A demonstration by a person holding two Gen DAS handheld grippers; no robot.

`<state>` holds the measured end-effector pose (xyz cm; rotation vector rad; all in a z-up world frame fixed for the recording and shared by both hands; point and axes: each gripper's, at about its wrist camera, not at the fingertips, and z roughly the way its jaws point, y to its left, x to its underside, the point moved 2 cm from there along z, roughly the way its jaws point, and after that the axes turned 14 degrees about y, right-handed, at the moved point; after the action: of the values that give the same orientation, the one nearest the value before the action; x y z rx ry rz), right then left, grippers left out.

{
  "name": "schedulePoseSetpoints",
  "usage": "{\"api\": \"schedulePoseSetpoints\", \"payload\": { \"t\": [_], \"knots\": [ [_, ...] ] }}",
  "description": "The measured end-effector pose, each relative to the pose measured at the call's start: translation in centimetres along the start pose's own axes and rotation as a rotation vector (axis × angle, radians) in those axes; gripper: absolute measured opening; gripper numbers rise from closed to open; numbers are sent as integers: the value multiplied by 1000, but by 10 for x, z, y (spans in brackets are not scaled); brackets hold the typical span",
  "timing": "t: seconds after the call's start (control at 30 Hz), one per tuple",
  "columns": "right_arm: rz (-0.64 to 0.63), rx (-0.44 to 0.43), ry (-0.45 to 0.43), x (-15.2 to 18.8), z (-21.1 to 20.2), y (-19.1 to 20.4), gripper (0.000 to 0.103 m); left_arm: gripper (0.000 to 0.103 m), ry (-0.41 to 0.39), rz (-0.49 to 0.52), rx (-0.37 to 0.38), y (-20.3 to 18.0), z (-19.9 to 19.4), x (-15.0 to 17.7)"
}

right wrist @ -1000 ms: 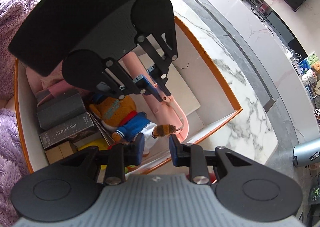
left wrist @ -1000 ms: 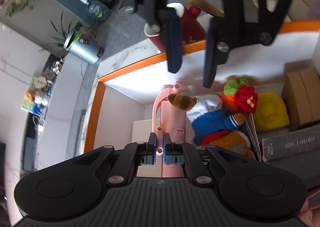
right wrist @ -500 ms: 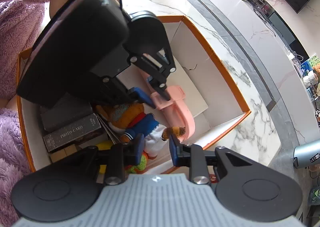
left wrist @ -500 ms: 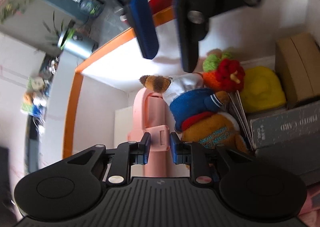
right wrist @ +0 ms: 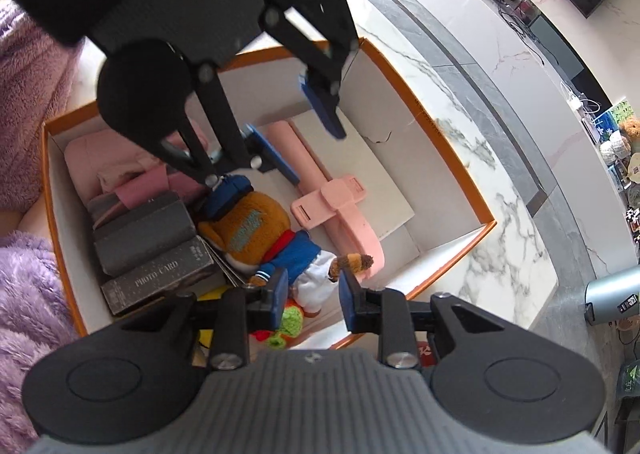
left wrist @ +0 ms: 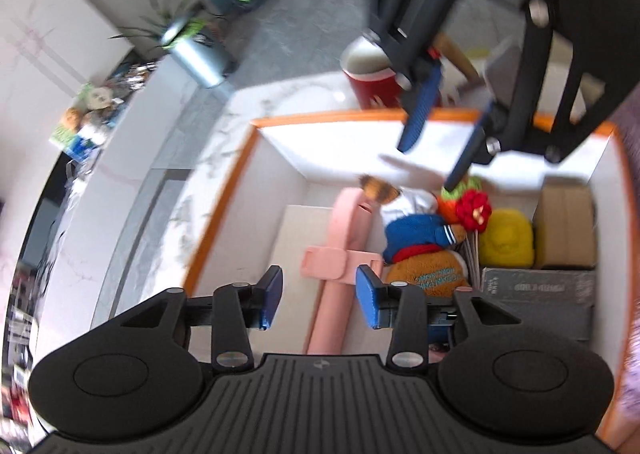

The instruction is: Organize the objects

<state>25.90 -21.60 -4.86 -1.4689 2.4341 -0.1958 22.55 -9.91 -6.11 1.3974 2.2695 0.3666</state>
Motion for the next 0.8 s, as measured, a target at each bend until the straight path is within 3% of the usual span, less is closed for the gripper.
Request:
{"api": "schedulePoseSetpoints", "payload": {
  "t": [0.2,0.3,0.37,0.43,0.47,0.6,0.7,0.8],
  "knots": [
    [254,-56,-31,3,-26,3,31,56,-95,-313,9,24,-54,10],
    [389,-75,-78,7,-44,20,32,56,-196,-473,-21,26,-83,28],
    [462,-53,-121,7,-57,37,42,63,-272,-567,-49,22,-104,43],
    [564,0,-151,8,-65,50,44,70,-314,-654,-85,13,-120,57],
    [614,18,-168,10,-68,56,44,73,-324,-680,-100,7,-124,61],
    [824,-41,-300,31,-88,80,45,77,-341,-763,-203,-19,-144,76],
    [907,16,-376,42,-95,103,49,79,-336,-818,-281,-36,-152,82],
    [975,56,-423,54,-99,122,53,80,-330,-874,-305,-48,-158,93]
  ]
}}
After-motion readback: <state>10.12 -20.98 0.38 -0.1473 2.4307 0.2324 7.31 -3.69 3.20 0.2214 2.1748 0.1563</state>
